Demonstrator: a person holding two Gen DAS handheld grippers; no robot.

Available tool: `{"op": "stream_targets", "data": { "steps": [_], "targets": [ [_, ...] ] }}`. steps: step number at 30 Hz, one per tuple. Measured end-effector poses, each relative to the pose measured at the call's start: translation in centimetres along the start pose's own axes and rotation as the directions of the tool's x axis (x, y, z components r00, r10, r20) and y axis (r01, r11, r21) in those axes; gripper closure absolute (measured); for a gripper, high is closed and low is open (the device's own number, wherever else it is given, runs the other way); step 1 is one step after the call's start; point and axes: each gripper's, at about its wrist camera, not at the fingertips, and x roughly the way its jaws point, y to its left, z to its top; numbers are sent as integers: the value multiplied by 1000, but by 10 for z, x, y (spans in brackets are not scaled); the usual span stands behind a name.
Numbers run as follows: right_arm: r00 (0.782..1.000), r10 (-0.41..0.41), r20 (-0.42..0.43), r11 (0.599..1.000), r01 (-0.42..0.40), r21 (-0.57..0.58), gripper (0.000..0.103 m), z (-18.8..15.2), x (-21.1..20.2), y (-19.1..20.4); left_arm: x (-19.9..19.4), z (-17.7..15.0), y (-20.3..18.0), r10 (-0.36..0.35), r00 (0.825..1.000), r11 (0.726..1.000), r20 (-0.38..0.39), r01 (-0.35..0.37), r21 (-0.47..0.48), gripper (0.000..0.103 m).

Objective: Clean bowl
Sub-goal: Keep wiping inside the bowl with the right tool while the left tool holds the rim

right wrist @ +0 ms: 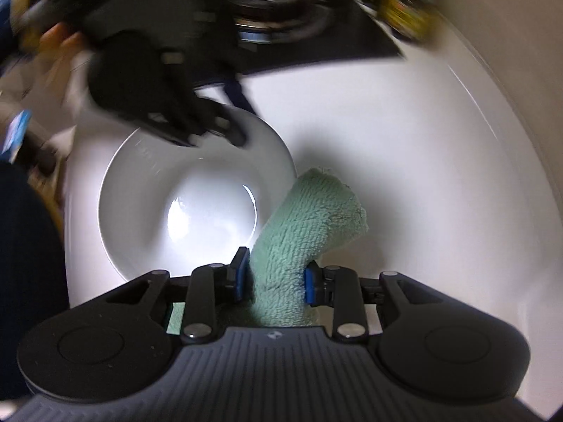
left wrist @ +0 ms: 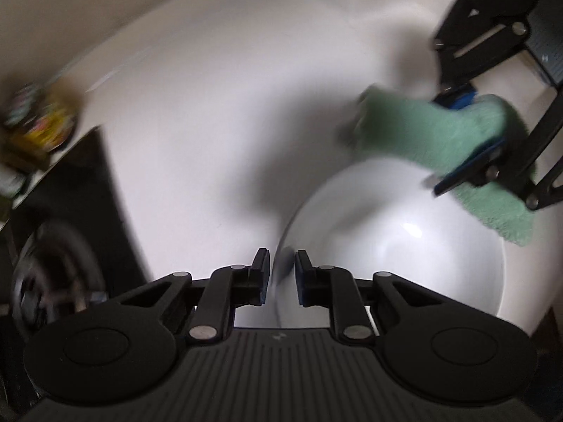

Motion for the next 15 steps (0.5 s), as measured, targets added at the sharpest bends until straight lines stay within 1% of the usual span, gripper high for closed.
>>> {"op": "stream_targets", "data": {
  "steps": [3,5,7,8,10,11,12,13,15],
  "targets": [
    [998,58,0,998,-58,-38,76,4,2,-10,13,15,4,-78,995,994,-57,82,67,83],
    [996,93,-5,995,-93,-38,76,7,5,-16,20,21,6,-124,988,986,-86,133,96,83],
    [992,126,-13,992,-126,-28,76,10,8,-23,25,26,9,-165,980,980,-109,176,98,84],
    [990,140,-18,990,-140,-2,76,12,10,-27,27,28,11,-183,976,978,-115,193,81,84],
    [988,154,-19,981,-151,123,76,12,15,-39,28,27,15,-199,974,978,-110,204,35,83],
    [989,147,-7,972,-143,187,76,10,19,-42,28,24,17,-199,976,980,-93,200,5,81],
    [991,132,9,960,-131,248,76,7,21,-44,27,20,18,-193,979,981,-73,191,-31,75],
    [993,113,30,940,-117,320,76,3,23,-45,26,16,19,-185,981,981,-53,181,-70,74],
    [995,65,76,881,-92,464,77,-8,25,-45,24,7,21,-169,986,975,-16,165,-148,69]
  ]
}}
